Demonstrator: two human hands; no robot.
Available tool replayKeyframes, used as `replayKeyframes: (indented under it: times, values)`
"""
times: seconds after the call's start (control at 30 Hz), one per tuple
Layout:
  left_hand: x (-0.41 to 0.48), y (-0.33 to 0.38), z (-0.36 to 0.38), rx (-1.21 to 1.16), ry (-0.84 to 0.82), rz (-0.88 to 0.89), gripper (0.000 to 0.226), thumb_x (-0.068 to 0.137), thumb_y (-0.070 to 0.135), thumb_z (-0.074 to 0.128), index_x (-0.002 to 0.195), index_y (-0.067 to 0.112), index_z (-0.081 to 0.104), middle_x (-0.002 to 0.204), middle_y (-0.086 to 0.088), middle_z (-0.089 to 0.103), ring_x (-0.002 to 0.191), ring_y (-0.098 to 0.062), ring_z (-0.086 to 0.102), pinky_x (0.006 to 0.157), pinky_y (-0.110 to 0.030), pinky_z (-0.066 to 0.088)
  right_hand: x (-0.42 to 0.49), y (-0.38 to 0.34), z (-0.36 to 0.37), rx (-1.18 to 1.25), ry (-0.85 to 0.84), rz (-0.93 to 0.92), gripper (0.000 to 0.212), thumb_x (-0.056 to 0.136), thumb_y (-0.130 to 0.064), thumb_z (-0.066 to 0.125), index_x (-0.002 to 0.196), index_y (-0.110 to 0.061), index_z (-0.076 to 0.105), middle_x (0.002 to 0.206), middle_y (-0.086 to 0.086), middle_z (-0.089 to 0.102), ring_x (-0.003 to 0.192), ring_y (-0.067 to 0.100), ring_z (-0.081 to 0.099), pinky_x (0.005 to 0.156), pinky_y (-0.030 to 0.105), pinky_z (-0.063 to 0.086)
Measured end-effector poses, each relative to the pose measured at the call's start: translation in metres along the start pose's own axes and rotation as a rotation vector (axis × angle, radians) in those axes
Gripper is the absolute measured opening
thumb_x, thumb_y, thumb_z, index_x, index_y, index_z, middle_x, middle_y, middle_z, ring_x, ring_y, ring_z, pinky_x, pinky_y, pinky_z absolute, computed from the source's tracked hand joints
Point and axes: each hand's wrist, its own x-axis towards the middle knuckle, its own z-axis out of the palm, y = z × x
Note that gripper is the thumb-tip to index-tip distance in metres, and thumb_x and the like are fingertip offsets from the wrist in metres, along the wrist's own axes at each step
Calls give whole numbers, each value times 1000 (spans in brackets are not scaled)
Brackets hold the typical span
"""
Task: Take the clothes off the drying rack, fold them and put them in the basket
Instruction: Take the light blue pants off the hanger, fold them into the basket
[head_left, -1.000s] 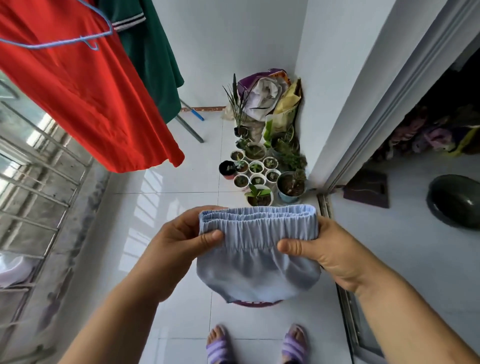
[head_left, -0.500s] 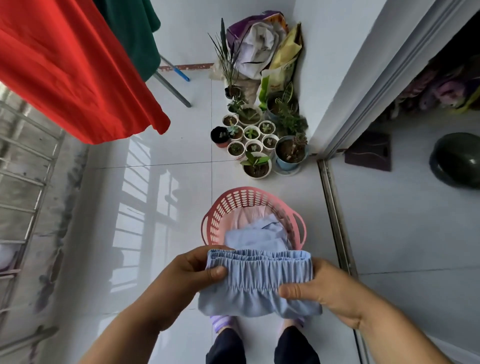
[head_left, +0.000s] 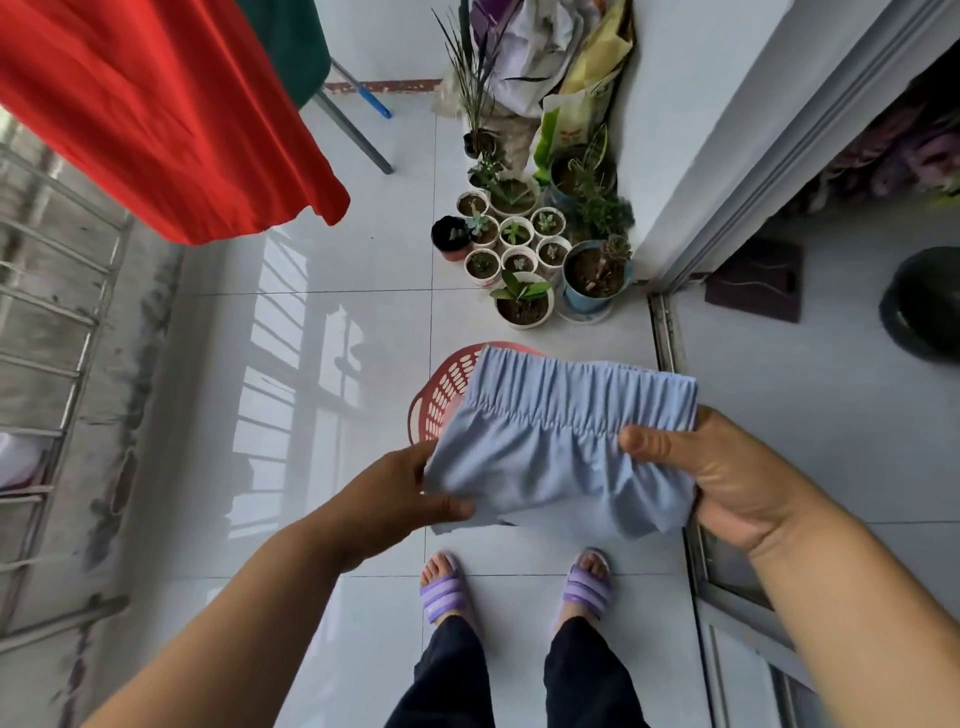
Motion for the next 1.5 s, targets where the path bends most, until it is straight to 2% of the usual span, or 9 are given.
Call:
replayKeyframes:
  times: [0.27,0.53,0.77,0.93,1.07,1.23,1.33,1.43,1.5]
  values:
    - [7,-1,6,21,167,3,51,65,39,82,111,38,62,112,13,70,106,-11,65,94,-40,53,0,-44,-1,-57,-139,-74,70,45,-21,98,110,-10,74,112,20,71,100,29,71,80,34,59]
    - [8,-19,14,220,491,11,21,90,17,65,82,34,54,80,16,61,69,-2,56,52,-6,39,6,-28,-17,-284,-205,51,67,45,-17,98,107,-6,74,119,23,68,110,32,66,87,34,56]
    - [9,-55,11,347,464,-106,23,86,6,61,84,29,61,88,9,69,78,-11,64,63,-19,49,15,4,0,-533,-269,102,35,62,7,79,89,-14,76,96,3,75,93,12,68,81,21,53]
    - [1,-71,8,554,232,10,14,85,16,70,87,29,73,123,20,59,97,-3,60,77,-17,51,17,15,1,-555,-295,98,33,67,18,75,97,14,62,92,14,68,87,16,65,78,24,55]
    - [-10,-66,12,624,128,63,23,91,26,65,107,43,69,137,32,42,104,-6,61,86,-26,54,18,16,4,-544,-334,98,31,65,14,79,89,-5,73,91,11,71,87,17,67,77,26,57]
    - [-7,-77,8,806,-54,253,31,92,8,56,118,22,66,110,14,54,112,-14,50,93,-26,40,19,9,3,-545,-405,113,37,67,16,77,86,-16,77,90,8,74,86,17,70,75,25,56]
    - [10,-88,5,710,131,197,26,89,30,64,114,34,65,116,18,63,109,-9,58,92,-24,48,17,8,0,-557,-411,121,37,67,14,78,85,-18,77,91,10,74,86,18,70,74,26,56]
    - [-4,-72,8,710,241,264,28,81,16,76,105,29,74,111,8,69,103,-11,55,88,-25,47,15,13,-3,-538,-392,140,37,65,13,79,84,-19,77,90,8,75,85,16,71,73,25,56]
    - [-6,-71,9,600,293,269,32,80,5,74,97,32,75,103,21,69,98,3,53,84,-13,44,15,17,-6,-463,-301,132,37,65,14,78,86,-17,78,95,8,76,89,17,71,75,26,57]
